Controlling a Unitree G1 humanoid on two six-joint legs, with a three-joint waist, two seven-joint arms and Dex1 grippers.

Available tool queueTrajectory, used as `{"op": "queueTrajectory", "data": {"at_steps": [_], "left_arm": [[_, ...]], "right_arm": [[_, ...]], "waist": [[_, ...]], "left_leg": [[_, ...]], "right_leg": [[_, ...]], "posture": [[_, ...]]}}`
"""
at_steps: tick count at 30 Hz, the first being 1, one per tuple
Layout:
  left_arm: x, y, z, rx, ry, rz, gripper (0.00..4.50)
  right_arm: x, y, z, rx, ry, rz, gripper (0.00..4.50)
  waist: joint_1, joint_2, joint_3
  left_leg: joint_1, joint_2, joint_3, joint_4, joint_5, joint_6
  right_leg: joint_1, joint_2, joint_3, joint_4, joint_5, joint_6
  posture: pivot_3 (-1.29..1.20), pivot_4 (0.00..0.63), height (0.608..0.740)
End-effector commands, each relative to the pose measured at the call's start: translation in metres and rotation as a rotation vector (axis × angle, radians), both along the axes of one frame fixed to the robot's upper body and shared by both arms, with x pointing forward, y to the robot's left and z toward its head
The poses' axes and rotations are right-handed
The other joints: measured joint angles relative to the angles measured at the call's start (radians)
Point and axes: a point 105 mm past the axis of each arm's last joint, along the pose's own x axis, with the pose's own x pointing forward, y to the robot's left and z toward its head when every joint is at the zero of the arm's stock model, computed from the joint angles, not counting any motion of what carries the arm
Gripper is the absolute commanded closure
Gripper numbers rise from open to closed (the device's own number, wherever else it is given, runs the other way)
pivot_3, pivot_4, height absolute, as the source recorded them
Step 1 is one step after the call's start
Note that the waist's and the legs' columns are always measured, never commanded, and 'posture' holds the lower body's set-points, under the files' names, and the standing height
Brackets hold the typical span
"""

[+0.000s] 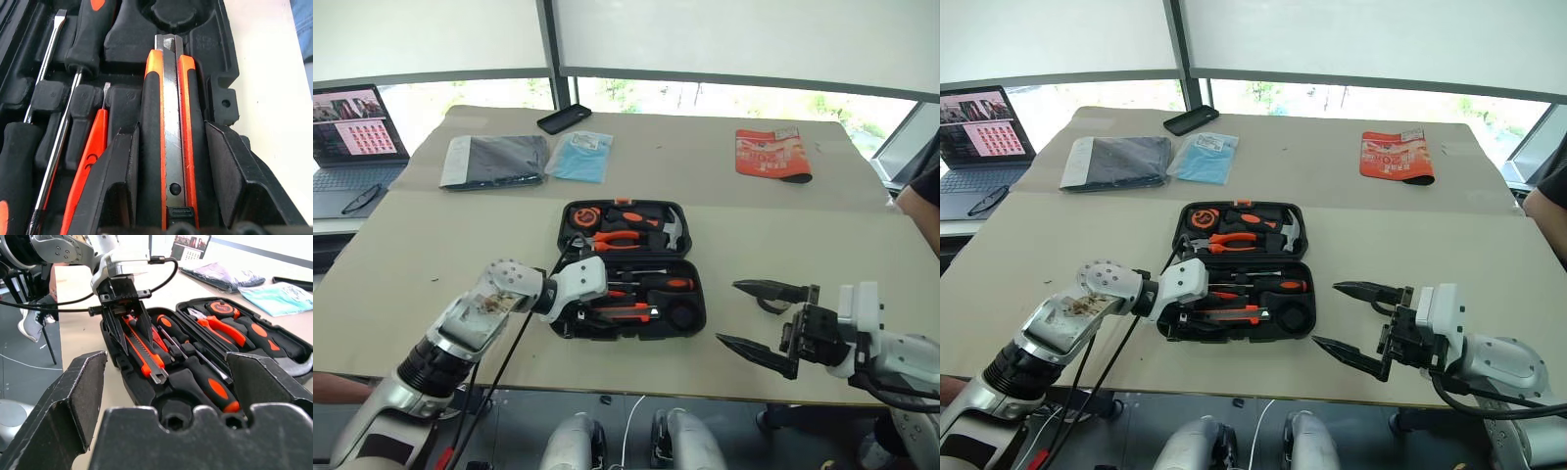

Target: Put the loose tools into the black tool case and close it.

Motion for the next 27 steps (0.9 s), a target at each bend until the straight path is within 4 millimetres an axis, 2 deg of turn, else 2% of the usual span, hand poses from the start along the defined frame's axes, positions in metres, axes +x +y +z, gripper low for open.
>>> {"op": "queueTrajectory", "data": {"at_steps": [1,4,6,9,11,13,14,16,21,24,27], "left_arm": [[-0.008,-0.002,-0.010,-0.016,0.031,-0.044,0.97],[0.001,0.002,-0.005,-0.035,-0.048,-0.024,0.09],[0.009,0.002,0.004,-0.080,-0.117,-0.017,0.03],[0.015,0.001,0.037,-0.306,-0.113,0.016,0.03],[0.014,0.004,0.040,-0.331,-0.108,0.009,0.03],[0.012,0.008,0.040,-0.342,-0.096,0.002,0.55],[0.012,0.009,0.040,-0.344,-0.114,-0.009,0.67],[0.012,0.010,0.038,-0.342,-0.133,-0.016,1.51],[0.009,0.007,0.024,-0.322,-0.156,-0.037,3.28],[0.004,0.005,0.004,-0.274,-0.151,-0.057,4.48],[0.002,0.005,-0.004,-0.241,-0.163,-0.082,4.48]], "right_arm": [[-0.001,0.000,0.004,0.004,-0.021,0.002,0.00],[-0.001,-0.001,0.004,0.007,-0.018,0.002,0.00],[0.000,-0.001,0.003,0.008,-0.017,0.003,0.00],[0.002,-0.001,0.002,0.013,-0.017,-0.001,0.00],[0.003,-0.001,0.001,0.014,-0.017,-0.002,0.00],[0.005,-0.001,0.001,0.019,-0.021,-0.007,0.00],[0.006,-0.001,0.001,0.021,-0.023,-0.008,0.00],[0.007,-0.001,0.001,0.024,-0.027,-0.010,0.00],[0.010,-0.003,0.001,0.025,-0.034,-0.013,0.00],[0.012,-0.005,0.001,0.025,-0.040,-0.017,0.00],[0.014,-0.005,0.000,0.025,-0.042,-0.020,0.00]], "waist": [[0.000,0.000,0.000],[0.000,0.000,0.000],[0.001,0.000,0.000],[0.004,0.000,0.000],[0.005,0.000,0.000],[0.005,0.000,0.000],[0.005,0.000,0.000],[0.006,0.000,0.000],[0.006,0.000,0.000],[0.006,0.000,0.000],[0.007,0.000,0.000]], "left_leg": [[0.000,0.000,0.000,0.000,0.000,0.000],[-0.001,0.000,0.000,0.000,0.000,0.000],[-0.001,0.000,0.001,0.000,0.000,0.000],[-0.002,-0.001,0.001,0.001,0.000,0.000],[-0.004,0.000,0.000,0.004,0.000,0.000],[-0.003,0.000,0.000,0.004,-0.001,0.002],[-0.003,0.000,0.000,0.004,-0.001,0.002],[-0.002,0.000,0.000,0.004,-0.001,0.002],[-0.002,0.000,0.000,0.004,-0.001,0.002],[-0.002,0.000,0.000,0.004,-0.001,0.002],[-0.003,0.000,0.000,0.004,-0.001,0.002]], "right_leg": [[0.000,0.000,0.000,0.000,0.000,0.000],[0.000,0.000,0.000,-0.001,0.000,0.000],[0.000,0.000,0.000,-0.001,0.000,0.000],[0.000,-0.001,0.000,-0.001,0.000,0.000],[-0.001,-0.001,-0.002,-0.001,0.000,0.001],[-0.001,-0.001,-0.001,0.000,0.000,0.001],[-0.001,-0.001,-0.001,0.000,0.000,0.001],[-0.001,-0.001,-0.001,0.001,0.000,0.001],[-0.001,0.000,-0.001,0.001,0.000,0.001],[-0.001,-0.001,-0.002,0.001,0.000,0.001],[-0.001,-0.001,-0.002,0.001,0.000,0.001]], "posture": [[0.00,0.150,0.740],[0.00,0.150,0.740],[0.00,0.150,0.740],[0.00,0.150,0.740],[0.00,0.150,0.740],[0.00,0.150,0.740],[0.00,0.150,0.740],[0.00,0.150,0.740],[0.00,0.150,0.740],[0.00,0.150,0.740],[0.00,0.150,0.740]]}}
